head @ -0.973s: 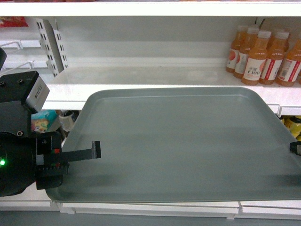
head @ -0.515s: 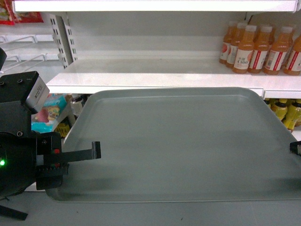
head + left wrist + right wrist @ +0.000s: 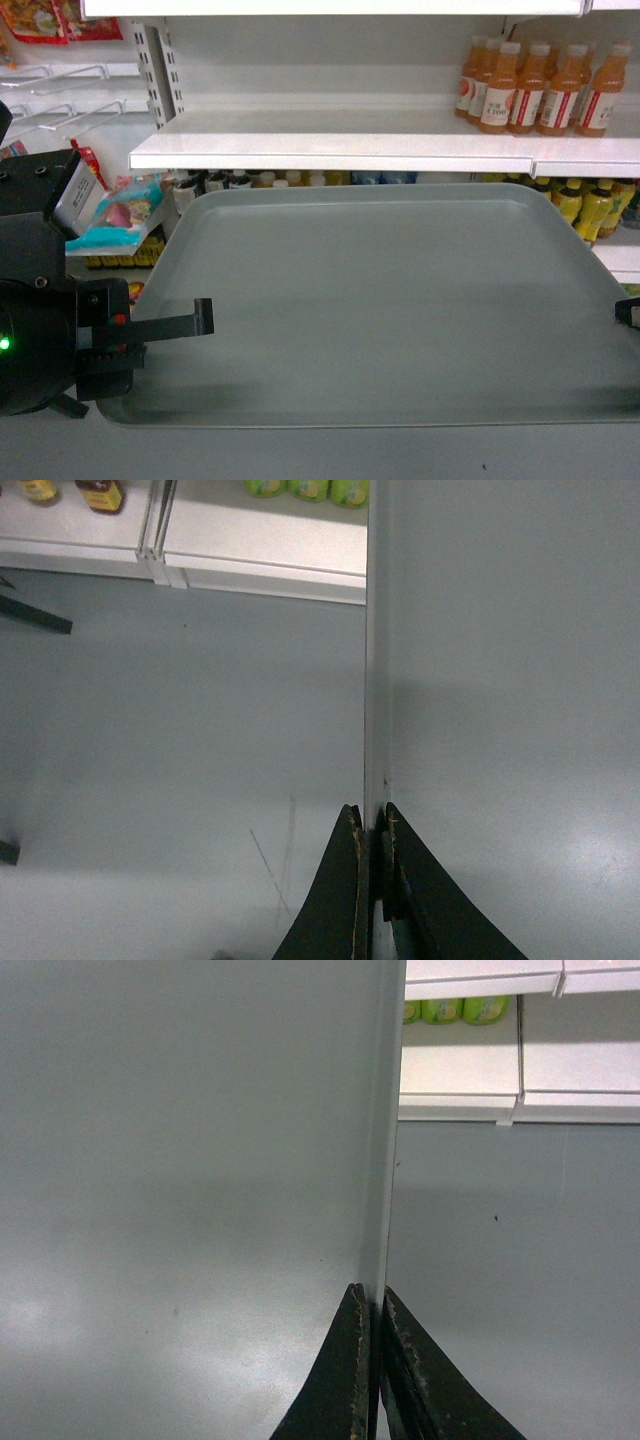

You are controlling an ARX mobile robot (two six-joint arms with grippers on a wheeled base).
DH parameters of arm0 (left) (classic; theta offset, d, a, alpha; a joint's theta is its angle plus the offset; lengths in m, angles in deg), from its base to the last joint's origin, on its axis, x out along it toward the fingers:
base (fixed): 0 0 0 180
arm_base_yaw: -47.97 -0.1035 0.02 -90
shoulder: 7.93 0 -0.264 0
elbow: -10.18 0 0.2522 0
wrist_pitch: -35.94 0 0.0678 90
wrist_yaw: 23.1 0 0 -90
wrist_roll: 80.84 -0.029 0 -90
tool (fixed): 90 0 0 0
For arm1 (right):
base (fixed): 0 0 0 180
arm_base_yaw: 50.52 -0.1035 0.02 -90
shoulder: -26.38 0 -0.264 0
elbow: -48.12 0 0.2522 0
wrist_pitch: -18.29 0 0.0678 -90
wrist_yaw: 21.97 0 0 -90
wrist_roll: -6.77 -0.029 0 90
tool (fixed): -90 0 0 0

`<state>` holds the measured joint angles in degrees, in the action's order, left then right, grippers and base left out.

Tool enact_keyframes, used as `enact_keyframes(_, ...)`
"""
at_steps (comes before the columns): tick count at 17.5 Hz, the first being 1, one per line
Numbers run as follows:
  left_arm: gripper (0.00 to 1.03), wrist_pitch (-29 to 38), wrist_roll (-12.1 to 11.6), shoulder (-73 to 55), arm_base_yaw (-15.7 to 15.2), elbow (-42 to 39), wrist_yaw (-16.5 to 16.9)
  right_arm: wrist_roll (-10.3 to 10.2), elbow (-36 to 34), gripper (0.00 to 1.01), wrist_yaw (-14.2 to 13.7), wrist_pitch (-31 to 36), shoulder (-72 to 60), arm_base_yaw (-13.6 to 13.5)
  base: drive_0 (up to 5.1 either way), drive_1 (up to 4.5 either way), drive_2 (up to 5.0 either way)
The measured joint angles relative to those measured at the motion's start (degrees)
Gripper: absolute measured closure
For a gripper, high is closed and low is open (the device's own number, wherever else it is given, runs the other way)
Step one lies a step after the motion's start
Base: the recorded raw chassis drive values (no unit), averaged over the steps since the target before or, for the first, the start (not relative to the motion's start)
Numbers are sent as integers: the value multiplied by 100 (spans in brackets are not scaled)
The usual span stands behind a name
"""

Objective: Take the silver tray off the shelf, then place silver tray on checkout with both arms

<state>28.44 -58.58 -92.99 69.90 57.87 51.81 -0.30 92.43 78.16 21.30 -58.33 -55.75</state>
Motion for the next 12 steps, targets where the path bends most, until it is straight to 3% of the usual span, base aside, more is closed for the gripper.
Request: enact_keyframes(12,100,-26,2,-11,9,-2,2,-2,2,99,0,-22,-4,2,7,-426,441)
